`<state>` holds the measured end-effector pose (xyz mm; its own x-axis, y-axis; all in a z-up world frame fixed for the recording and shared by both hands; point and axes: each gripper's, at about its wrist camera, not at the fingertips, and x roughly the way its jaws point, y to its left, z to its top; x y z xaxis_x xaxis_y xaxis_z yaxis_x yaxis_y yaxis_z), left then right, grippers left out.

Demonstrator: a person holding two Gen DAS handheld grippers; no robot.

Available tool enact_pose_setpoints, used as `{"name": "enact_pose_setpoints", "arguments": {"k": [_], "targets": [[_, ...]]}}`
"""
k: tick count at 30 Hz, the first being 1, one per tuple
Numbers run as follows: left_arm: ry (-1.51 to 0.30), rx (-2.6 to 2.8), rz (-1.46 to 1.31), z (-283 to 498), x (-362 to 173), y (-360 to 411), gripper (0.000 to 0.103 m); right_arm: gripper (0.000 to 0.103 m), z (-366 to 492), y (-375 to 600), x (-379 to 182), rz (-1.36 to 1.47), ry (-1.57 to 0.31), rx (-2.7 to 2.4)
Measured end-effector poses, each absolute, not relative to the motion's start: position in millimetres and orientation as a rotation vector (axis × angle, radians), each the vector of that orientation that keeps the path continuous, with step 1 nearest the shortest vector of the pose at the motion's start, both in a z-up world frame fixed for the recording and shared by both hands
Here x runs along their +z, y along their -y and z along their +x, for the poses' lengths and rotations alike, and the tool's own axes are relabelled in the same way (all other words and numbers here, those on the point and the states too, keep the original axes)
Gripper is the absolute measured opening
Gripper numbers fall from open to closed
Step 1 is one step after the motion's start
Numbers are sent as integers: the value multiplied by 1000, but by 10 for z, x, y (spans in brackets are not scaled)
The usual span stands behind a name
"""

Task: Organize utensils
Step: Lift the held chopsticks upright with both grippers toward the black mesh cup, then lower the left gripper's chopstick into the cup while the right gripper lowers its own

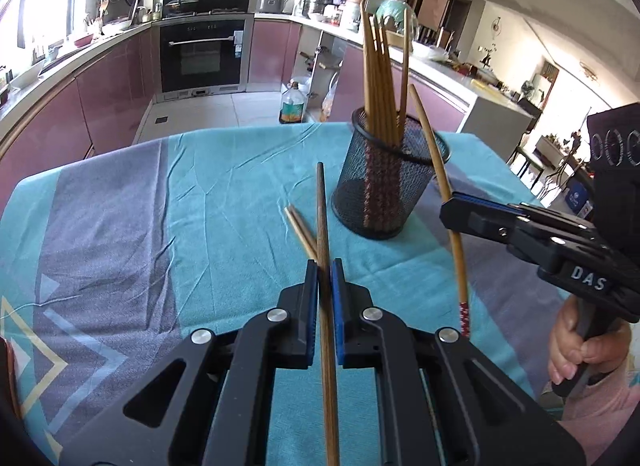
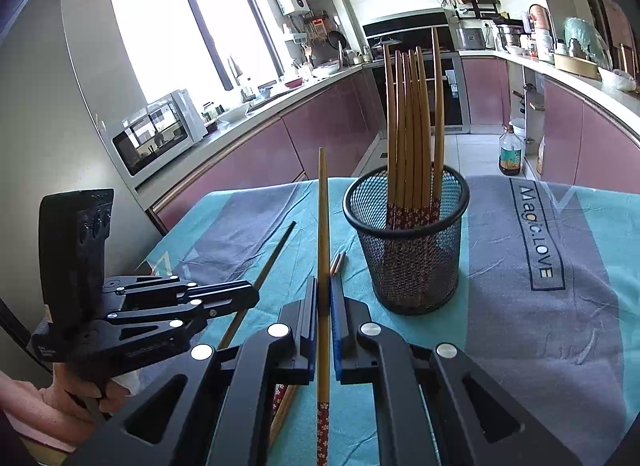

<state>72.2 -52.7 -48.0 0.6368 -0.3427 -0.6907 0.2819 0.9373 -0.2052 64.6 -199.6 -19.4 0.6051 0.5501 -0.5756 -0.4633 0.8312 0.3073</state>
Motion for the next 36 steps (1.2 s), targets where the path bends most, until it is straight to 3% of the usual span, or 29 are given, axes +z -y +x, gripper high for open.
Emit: {"name": "enact_pose_setpoints", "arguments": {"k": [19,36], "targets": [[-632,-496,-188,465,302,327,7,5,678,2259,226,145,-578,555],[-521,-505,-234,746,857,312,7,5,797,2297,552,123,-493,559]]}}
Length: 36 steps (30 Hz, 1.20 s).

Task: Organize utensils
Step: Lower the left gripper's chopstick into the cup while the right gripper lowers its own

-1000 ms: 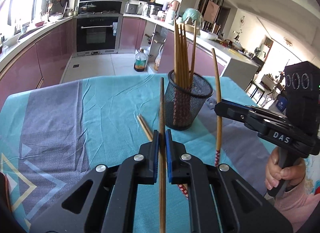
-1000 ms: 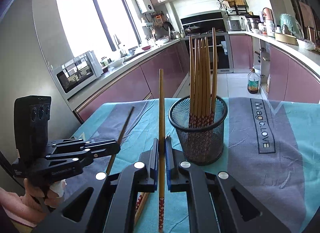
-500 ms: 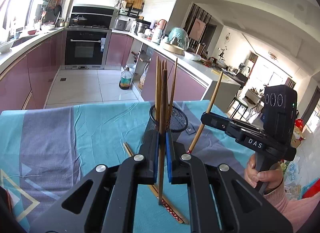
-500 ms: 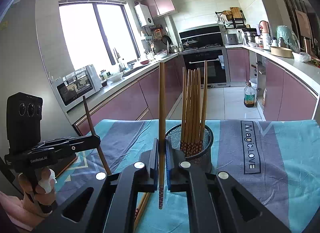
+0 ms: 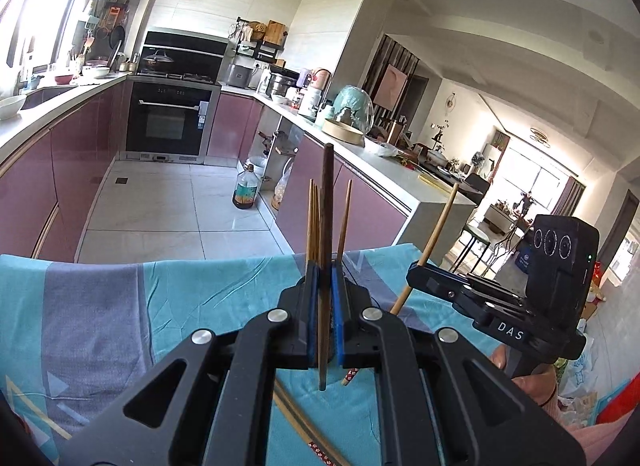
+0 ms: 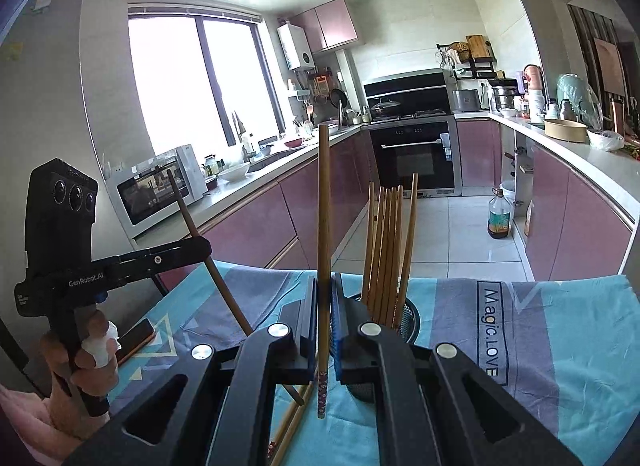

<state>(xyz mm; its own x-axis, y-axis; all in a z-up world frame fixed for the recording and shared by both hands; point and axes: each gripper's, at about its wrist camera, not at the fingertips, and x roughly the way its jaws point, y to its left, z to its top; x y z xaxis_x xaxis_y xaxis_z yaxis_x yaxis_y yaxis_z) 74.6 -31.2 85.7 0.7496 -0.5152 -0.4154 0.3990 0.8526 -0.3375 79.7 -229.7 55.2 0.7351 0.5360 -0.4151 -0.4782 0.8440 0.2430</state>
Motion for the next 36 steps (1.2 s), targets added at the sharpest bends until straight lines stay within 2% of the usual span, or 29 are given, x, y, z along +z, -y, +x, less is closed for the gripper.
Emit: {"name": "enact_pose_setpoints", "arguments": {"k": [23,29,36], "targets": [[-420,-499,-173,1071,1445,625,7,5,996,2374,878,100,-395,530],[-419,-465,-135,1128,1394,687,7,5,1057,2378,795,107,-416,505],[-508,-462,-94,1269,1167,817,7,5,1203,2361,623,103,-472,477]]}}
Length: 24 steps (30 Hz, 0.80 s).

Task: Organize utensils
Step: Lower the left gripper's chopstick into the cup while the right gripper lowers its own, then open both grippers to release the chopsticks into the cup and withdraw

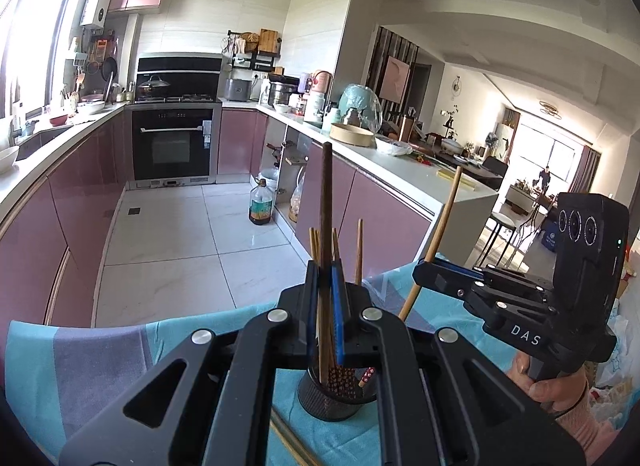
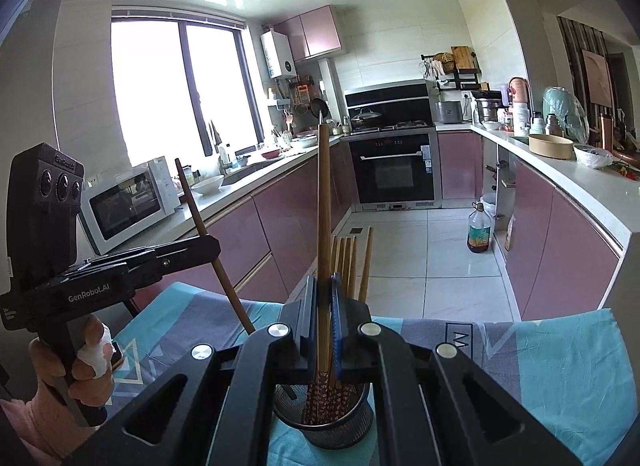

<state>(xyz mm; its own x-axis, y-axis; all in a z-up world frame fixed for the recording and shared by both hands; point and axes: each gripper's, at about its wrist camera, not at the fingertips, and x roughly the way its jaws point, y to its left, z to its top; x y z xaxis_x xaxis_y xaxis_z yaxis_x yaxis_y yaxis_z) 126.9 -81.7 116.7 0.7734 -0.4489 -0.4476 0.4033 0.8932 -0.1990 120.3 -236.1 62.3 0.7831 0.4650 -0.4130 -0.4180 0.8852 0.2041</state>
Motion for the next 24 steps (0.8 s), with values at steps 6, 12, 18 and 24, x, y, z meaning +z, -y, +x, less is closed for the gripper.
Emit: {"name": "enact_pose_setpoints", "arguments": {"k": [6,12,18,24], "targets": [[-566,-463,-32,1376,980,930,7,5,1258,2310,507,83,-515,470],[-632,-480,1,1524,811,956,7,5,1362,2264,375,59,-587,463],[-669,-506,-21,1711,772,920,7,6,1508,2244,242,68,-652,446],[-688,-479,-14,1914,720,958,10,7,1595,2250,161,91,-675,426]]}}
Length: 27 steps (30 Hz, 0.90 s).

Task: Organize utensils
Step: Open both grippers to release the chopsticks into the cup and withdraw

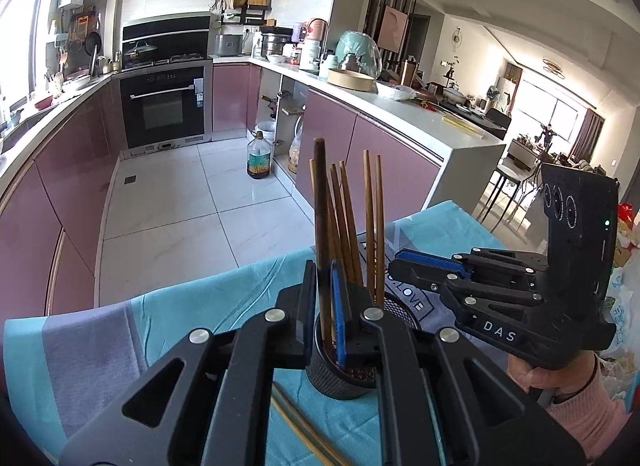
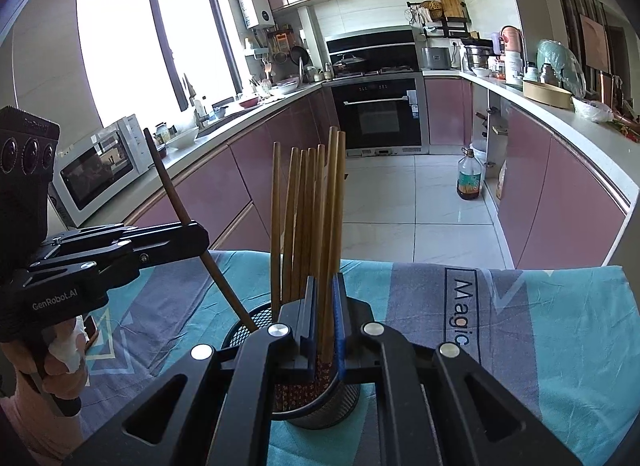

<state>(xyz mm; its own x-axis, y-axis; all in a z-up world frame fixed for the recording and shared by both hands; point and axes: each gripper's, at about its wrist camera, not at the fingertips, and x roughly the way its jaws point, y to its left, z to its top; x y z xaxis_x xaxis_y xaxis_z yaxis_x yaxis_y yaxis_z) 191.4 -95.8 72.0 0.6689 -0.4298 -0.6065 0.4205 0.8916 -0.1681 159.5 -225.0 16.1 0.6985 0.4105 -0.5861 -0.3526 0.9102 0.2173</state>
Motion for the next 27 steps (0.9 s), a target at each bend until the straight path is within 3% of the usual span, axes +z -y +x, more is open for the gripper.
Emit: {"name": "enact_pose_setpoints", "arguments": {"k": [6,16,21,27], "targets": [[-705,-463,-28,1912,545,933,25,20,1564,2326,152,115,-660,424],[-670,-429,-44,1644,385,768,38,41,1373,2307,146,127,-635,449],[-643,-409,-53,1460,340,715,50,51,1231,2275,164,121,-617,468],[-632,-386,-55,1277,278,640,54,53,1074,2218,186,108,-599,489]]}}
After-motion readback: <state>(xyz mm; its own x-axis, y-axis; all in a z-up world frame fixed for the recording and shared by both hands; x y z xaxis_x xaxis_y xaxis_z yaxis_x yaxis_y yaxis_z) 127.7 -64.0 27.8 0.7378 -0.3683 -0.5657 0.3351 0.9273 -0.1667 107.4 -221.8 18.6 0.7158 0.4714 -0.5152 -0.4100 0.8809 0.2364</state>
